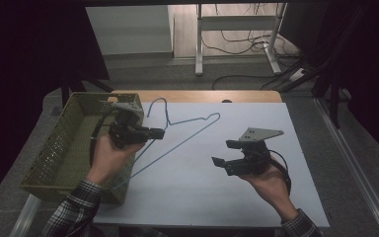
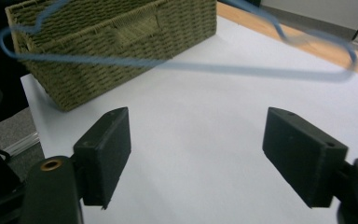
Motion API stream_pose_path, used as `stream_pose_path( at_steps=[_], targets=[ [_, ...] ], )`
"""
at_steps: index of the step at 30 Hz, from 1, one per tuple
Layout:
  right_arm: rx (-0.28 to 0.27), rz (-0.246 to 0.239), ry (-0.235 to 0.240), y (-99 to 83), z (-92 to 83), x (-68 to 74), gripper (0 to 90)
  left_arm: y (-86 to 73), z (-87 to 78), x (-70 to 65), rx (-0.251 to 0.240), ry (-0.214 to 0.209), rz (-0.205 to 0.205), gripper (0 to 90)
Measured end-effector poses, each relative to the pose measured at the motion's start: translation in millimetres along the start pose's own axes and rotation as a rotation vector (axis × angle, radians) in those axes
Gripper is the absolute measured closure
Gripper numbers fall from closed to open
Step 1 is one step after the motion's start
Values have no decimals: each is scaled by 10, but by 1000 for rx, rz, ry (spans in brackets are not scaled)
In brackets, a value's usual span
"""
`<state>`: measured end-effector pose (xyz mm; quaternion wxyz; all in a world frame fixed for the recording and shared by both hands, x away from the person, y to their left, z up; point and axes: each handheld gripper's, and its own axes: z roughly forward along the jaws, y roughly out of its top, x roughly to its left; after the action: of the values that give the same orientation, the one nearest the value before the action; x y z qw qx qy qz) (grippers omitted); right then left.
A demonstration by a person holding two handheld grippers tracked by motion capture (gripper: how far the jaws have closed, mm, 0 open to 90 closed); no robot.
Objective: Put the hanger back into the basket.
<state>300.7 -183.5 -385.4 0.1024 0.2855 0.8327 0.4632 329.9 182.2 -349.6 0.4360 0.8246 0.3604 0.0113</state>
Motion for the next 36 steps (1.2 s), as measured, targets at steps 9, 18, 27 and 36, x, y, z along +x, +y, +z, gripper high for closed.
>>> stream_pose_path(
  at_steps=[9, 18, 27, 36],
  targets=[
    [35, 8, -25, -228, -55, -69, 85, -55, -416, 255, -38, 94, -21, 876],
    [43, 60, -49, -438, -141, -217, 45, -253, -921, 618, -77, 195, -47, 876],
    [66, 90, -70, -539, -111, -309, 45, -526, -1306, 977, -101, 279, -71, 876],
    [70, 98, -83, -562, -123, -341, 45, -850, -1459, 1232, -107, 315, -108, 876]
  ],
)
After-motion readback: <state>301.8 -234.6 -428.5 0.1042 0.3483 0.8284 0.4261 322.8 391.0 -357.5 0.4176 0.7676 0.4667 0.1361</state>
